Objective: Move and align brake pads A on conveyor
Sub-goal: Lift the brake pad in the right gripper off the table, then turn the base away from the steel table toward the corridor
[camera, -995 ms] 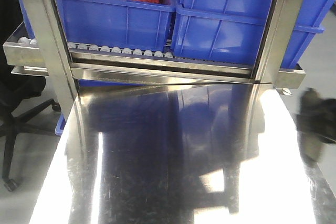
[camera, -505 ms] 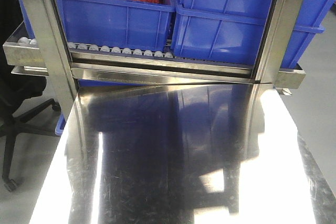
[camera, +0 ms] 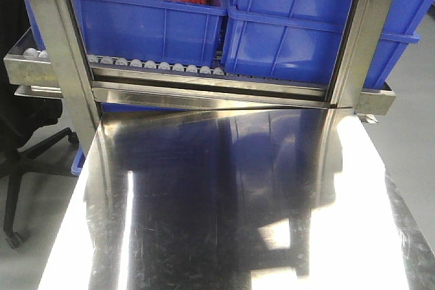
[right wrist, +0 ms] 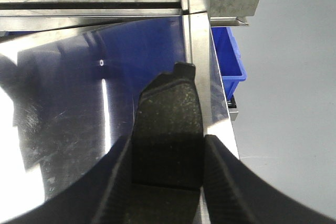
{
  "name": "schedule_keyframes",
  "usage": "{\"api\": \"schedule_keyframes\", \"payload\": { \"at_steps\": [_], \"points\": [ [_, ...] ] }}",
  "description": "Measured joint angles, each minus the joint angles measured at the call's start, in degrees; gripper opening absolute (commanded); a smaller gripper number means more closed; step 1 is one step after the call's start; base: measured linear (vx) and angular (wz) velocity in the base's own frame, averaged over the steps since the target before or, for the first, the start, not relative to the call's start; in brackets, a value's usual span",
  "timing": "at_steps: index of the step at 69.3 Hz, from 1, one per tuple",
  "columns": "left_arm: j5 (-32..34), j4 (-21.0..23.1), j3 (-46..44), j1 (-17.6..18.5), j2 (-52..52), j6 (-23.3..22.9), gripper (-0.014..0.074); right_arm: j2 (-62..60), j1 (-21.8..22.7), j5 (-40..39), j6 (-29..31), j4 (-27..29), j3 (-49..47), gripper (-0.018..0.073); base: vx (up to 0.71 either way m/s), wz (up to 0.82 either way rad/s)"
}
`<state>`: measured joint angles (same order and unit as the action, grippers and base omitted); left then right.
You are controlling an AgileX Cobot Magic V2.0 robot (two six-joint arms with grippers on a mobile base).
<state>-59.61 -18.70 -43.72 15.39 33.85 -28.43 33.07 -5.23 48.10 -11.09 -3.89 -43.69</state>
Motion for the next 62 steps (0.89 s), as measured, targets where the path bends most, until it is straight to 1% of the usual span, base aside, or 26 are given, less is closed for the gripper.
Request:
{"api": "schedule_keyframes", "payload": {
  "at_steps": [62],
  "points": [
    [0.0,0.0,0.0,0.0,0.0,0.0,-0.0006,0.0,0.0,0.2,0.0,0.0,0.0,-0.0003,0.00,0.00]
  ]
}}
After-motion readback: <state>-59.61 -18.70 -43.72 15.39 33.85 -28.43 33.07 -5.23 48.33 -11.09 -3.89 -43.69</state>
